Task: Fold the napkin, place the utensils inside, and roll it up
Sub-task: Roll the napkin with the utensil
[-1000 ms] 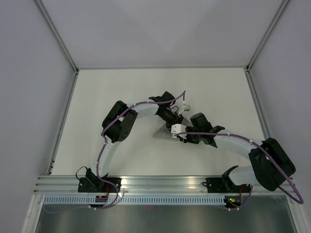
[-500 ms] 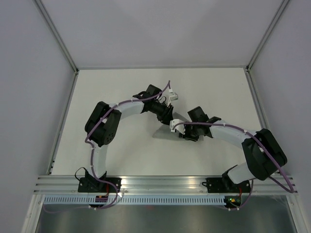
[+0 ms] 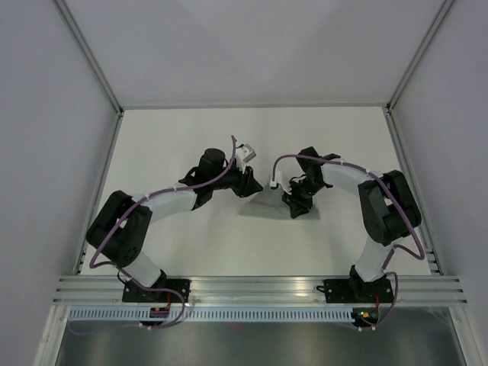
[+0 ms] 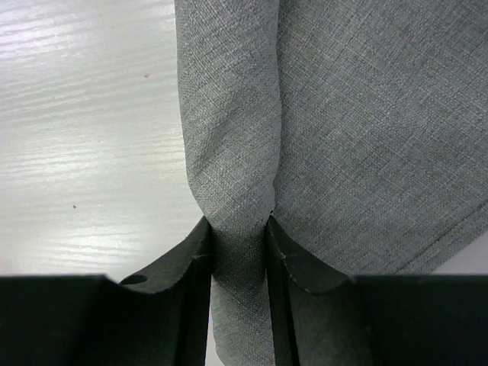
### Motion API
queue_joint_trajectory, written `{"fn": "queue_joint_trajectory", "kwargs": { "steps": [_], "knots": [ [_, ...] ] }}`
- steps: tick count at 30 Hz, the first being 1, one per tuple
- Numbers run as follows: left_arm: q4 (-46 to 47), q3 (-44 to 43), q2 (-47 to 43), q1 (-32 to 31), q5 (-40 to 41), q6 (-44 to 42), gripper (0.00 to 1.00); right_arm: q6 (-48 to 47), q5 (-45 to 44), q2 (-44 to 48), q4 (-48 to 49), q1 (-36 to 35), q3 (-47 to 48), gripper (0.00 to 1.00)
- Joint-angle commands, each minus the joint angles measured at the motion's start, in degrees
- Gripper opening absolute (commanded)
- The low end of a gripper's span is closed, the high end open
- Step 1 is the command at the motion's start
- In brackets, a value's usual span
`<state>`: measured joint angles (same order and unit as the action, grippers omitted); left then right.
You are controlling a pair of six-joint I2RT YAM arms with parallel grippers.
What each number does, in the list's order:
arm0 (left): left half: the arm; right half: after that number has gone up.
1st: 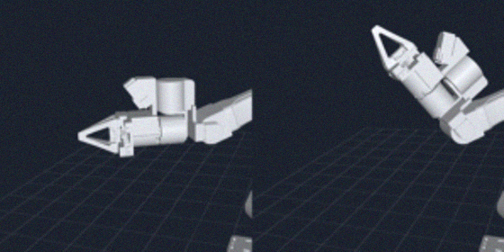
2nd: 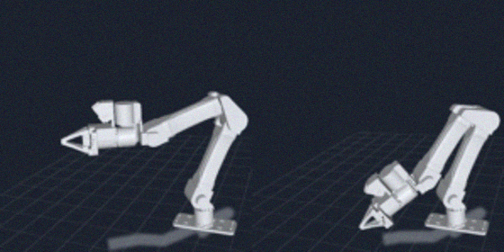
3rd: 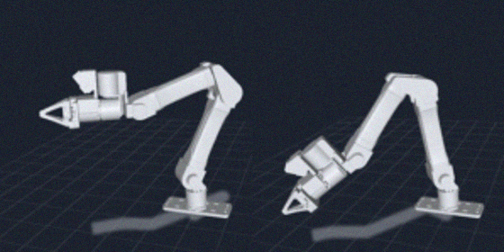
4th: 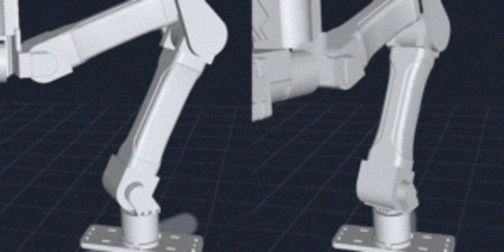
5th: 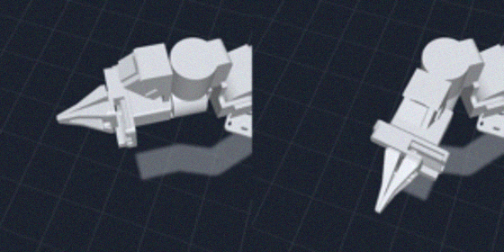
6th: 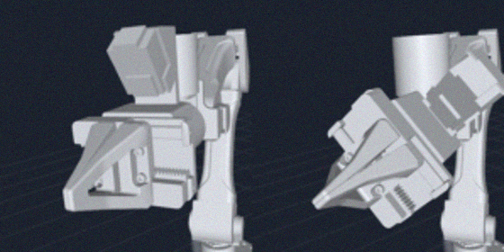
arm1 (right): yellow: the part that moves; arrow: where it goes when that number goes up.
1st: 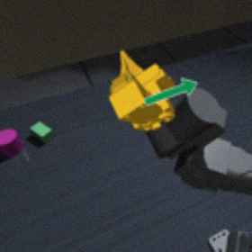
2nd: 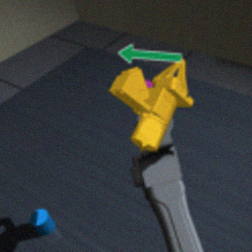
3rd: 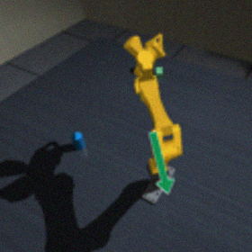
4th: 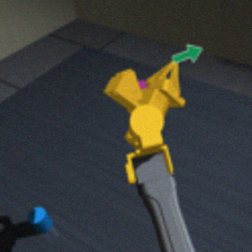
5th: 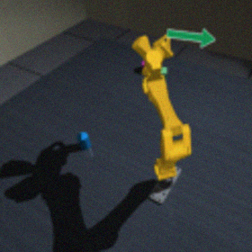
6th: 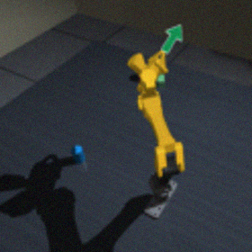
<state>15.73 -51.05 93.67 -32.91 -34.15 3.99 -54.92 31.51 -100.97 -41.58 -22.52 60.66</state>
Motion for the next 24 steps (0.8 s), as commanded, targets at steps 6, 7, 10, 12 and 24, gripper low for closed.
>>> {"fn": "queue_joint_trajectory", "kwargs": {
  "steps": [6, 7, 10, 12, 24],
  "knots": [
    [18.63, 12.19, -9.11, -12.07, 25.96, -7.5, 0.4, -9.33, 6.02, -14.68, -18.16, 4.15, 10.95, 0.17],
    [19.51, 13.33, -9.2, -12.88, 28.07, -9.24, 0.41, -9.59, 6.2, -15.57, -19.05, 4.33, 11.75, 0.17],
    [18.47, 12.56, -7.98, -17.18, 32.12, -14.16, 0.41, -10.74, 6.81, -18.29, -21.69, 5.03, 14.21, 0.17],
    [15.84, 11.42, -6.57, -19.9, 33.88, -16.28, 0.42, -11.09, 6.9, -19.44, -22.4, 5.3, 15.09, 0.17],
    [5.11, -0.62, 7.75, -29.05, 40.39, -30.26, 0.47, -11.35, 7.17, -23.13, -24.77, 6.61, 17.91, 0.17]
  ]
}}
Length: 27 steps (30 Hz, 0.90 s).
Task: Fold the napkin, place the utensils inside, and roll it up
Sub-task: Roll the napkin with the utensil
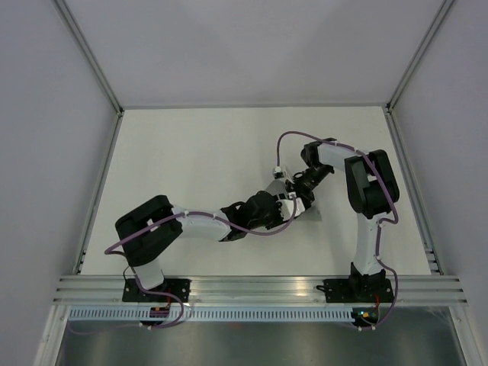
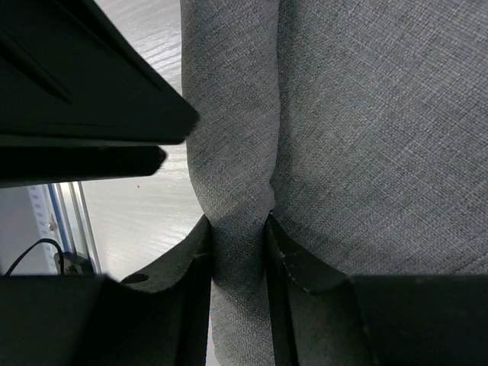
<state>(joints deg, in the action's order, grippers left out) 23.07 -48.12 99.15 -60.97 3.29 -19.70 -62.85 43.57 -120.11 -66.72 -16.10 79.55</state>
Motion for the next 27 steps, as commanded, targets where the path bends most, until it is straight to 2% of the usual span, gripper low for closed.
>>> {"fn": "queue_joint_trajectory", "kwargs": {
  "steps": [1, 13, 18, 27],
  "knots": [
    [-3.02, -4.08, 3.05, -1.25, 3.04, -6.92, 0.47, -3.42, -5.16, -4.07, 0.36, 0.28, -0.97, 0.17],
    [-8.56, -9.45, 9.21, -1.96, -1.88, -7.63, 0.47, -2.28, -5.16, -5.66, 0.71, 0.98, 0.25, 0.17],
    [-9.8, -9.71, 9.22, -1.96, -4.5, -6.49, 0.47, -1.93, -5.43, -5.92, 0.97, 0.98, 0.35, 0.17],
    [-9.45, -10.24, 11.5, -0.73, -4.25, -5.88, 0.48, -1.49, -5.6, -6.54, 1.06, 1.07, 0.52, 0.17]
  ]
}}
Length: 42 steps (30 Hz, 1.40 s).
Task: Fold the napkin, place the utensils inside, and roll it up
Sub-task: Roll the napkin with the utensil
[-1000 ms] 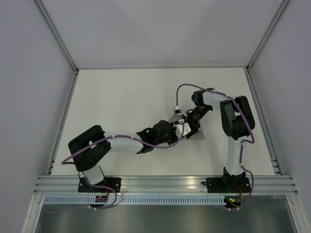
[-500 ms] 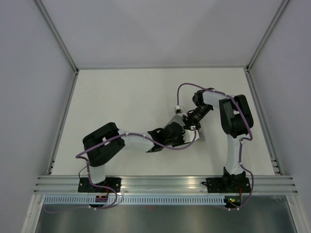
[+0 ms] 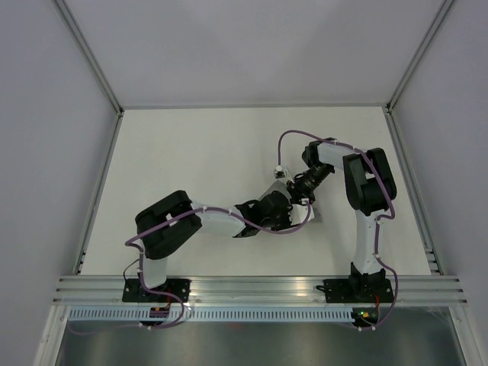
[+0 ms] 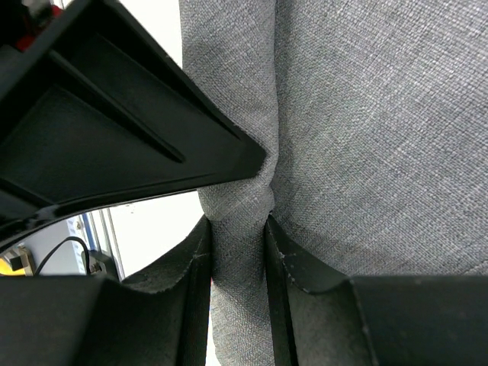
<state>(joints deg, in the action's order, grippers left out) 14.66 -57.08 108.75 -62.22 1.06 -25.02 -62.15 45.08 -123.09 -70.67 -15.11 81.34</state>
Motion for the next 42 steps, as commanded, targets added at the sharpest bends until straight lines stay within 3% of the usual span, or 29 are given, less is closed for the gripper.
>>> {"fn": "queue_joint_trajectory", "kwargs": {
  "steps": [1, 11, 15, 21, 27, 42],
  "knots": [
    [-0.86, -1.28, 2.08, 0.78, -2.29, -0.47, 0.47, -2.1, -7.2, -3.56, 5.11, 0.08, -1.36, 0.17],
    [-4.62, -2.94, 4.71, 3.85, -8.7, 1.9, 0.38, -0.96, -7.37, -2.95, 5.81, 0.0, -1.45, 0.2],
    [-9.28, -5.23, 6.21, 4.82, -13.44, 2.34, 0.26, 0.1, -7.29, -2.33, 6.6, 0.08, -1.54, 0.27],
    [-14.3, -8.13, 8.67, 6.49, -21.35, 3.22, 0.1, 4.57, -6.67, 0.56, 9.41, 0.08, -1.8, 0.48],
    [-19.92, -10.77, 10.78, 8.42, -26.36, 3.74, 0.07, 11.26, -6.67, 5.92, 13.89, 0.52, -3.2, 0.59],
    [-24.94, -14.81, 13.59, 11.68, -33.66, 5.5, 0.05, 19.61, -6.94, 19.18, 19.34, 8.16, -4.96, 0.63]
  ]
}}
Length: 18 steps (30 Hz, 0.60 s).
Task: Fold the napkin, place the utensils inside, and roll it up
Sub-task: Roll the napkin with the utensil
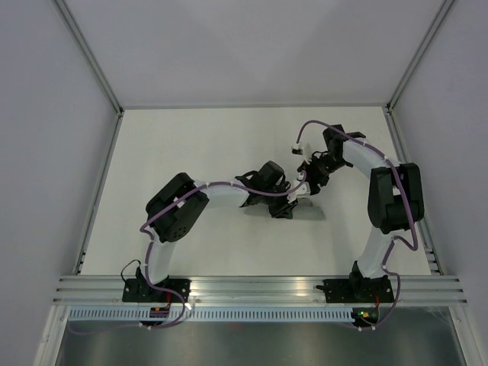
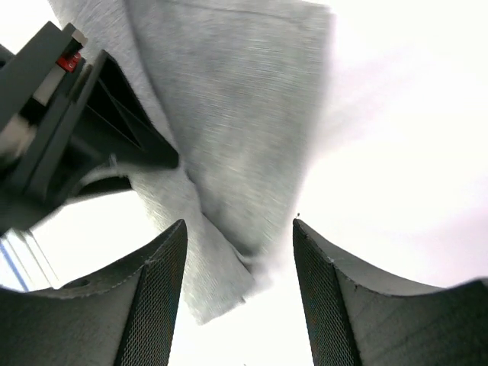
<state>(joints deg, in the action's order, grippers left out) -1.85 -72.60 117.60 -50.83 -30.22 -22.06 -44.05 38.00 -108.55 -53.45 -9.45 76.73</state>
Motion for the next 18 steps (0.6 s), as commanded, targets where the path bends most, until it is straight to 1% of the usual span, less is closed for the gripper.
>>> {"fn": "queue_joint_trajectory", "kwargs": {
  "steps": [1, 3, 7, 9, 13, 17, 18],
  "knots": [
    [-8.7, 0.27, 5.09, 0.9, -3.0, 2.99, 0.05, 1.69, 0.23, 5.8, 3.17, 3.03, -1.48, 0.63],
    [-9.4, -0.09, 5.36, 1.43, -5.1, 3.17, 0.05, 2.21, 0.41, 9.82, 5.02, 4.52, -3.24, 0.63],
    [-12.81, -3.24, 7.2, 3.45, -8.62, 3.69, 0.05, 3.18, -1.25, 18.54, 13.7, 5.59, -12.01, 0.64],
    [-14.67, -4.74, 8.69, 3.98, -10.73, 3.87, 0.05, 2.31, -1.61, 23.53, 15.82, 5.5, -14.93, 0.65],
    [-18.18, -7.99, 10.71, 5.38, -13.55, 4.22, 0.06, -0.41, -1.87, 31.89, 21.44, 5.41, -23.61, 0.68],
    [-20.29, -10.01, 12.21, 6.53, -16.1, 5.01, 0.06, -2.35, -5.99, 37.61, 25.75, 2.17, -30.22, 0.69],
    [-20.91, -10.45, 12.65, 6.79, -16.88, 5.1, 0.06, -2.79, -8.96, 39.02, 26.64, -0.28, -31.45, 0.69]
  ]
}}
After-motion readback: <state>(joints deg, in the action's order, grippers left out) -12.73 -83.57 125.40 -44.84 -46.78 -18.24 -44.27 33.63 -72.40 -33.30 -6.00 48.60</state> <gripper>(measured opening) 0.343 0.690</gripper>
